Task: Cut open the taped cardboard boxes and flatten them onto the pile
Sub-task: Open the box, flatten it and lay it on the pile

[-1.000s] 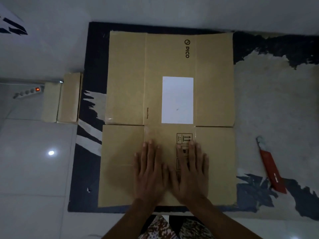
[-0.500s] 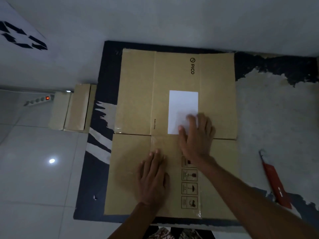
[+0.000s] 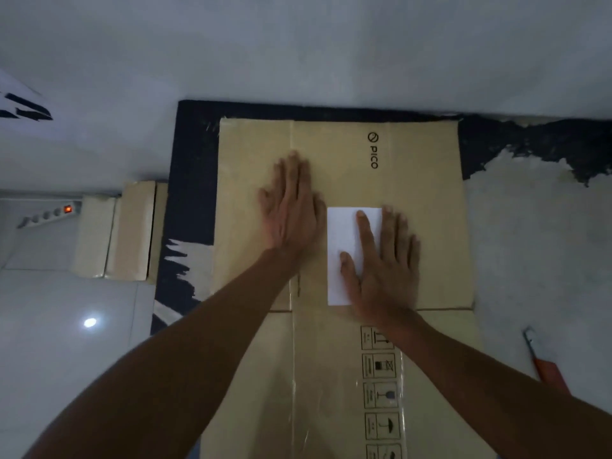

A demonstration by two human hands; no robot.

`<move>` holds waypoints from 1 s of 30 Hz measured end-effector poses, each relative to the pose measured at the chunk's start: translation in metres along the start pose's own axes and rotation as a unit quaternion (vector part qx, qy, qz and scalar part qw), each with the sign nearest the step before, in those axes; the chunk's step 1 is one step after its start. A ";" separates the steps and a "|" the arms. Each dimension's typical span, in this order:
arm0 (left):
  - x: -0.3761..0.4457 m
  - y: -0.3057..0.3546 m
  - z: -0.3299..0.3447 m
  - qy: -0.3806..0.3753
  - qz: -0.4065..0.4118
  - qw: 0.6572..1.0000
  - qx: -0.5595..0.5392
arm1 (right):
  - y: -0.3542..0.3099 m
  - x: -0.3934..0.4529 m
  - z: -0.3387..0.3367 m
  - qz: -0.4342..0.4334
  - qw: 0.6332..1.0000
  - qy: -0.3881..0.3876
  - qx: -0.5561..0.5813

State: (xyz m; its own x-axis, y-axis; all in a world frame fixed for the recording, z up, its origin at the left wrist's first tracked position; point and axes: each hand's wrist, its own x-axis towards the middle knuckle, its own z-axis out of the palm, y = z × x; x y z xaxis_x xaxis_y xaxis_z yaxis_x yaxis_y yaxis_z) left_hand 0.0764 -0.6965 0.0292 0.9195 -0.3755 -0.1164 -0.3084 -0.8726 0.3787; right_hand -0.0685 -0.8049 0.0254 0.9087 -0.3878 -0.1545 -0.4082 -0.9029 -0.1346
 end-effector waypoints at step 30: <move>0.071 -0.055 -0.019 -0.002 0.041 0.997 0.069 | -0.007 0.173 -0.018 -0.069 0.996 0.046 0.041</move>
State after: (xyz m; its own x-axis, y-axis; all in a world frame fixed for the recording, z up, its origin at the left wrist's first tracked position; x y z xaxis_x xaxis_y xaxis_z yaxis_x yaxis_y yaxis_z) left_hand 0.1632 -0.6686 0.0179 0.8887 -0.4490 -0.0933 -0.4143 -0.8733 0.2565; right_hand 0.0928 -0.8688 0.0172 0.9591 -0.2804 -0.0386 -0.2816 -0.9320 -0.2283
